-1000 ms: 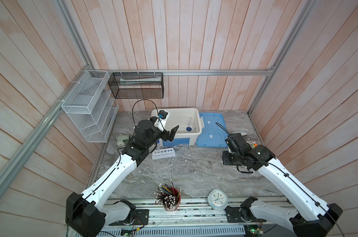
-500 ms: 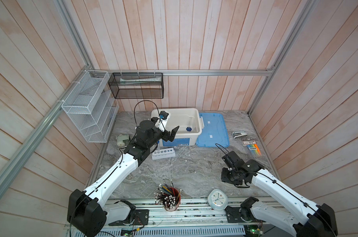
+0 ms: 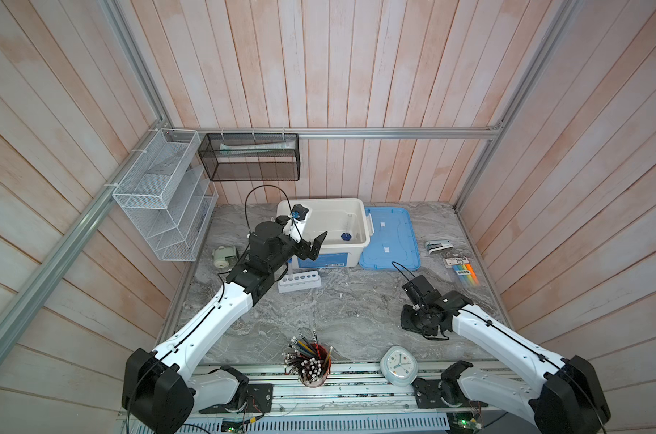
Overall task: Organize the chemistry lab equipment
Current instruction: 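Lower the right gripper and close it on the clear beaker's rim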
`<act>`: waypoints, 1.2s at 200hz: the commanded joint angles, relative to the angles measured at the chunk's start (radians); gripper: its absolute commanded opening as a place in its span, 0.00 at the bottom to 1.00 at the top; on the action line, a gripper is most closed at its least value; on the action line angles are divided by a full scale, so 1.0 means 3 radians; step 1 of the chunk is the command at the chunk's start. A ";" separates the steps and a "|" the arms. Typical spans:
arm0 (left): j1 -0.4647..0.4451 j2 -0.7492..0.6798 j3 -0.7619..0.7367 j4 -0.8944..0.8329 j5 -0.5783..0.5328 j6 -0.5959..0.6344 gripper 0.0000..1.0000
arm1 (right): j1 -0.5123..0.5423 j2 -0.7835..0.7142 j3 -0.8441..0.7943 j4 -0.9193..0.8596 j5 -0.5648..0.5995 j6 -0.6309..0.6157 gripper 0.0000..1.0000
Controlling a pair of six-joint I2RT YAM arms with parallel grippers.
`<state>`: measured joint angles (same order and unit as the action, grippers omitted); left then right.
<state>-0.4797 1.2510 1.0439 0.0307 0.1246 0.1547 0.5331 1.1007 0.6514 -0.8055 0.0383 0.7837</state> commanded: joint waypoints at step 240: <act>0.0008 -0.0002 0.0034 -0.0071 -0.0047 0.0083 1.00 | -0.0085 0.0611 0.0570 -0.0001 0.0031 -0.0654 0.02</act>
<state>-0.4797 1.2510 1.0443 0.0284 0.1219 0.1654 0.5114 1.2568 0.7296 -0.7181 0.0246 0.6643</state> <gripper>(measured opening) 0.998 0.046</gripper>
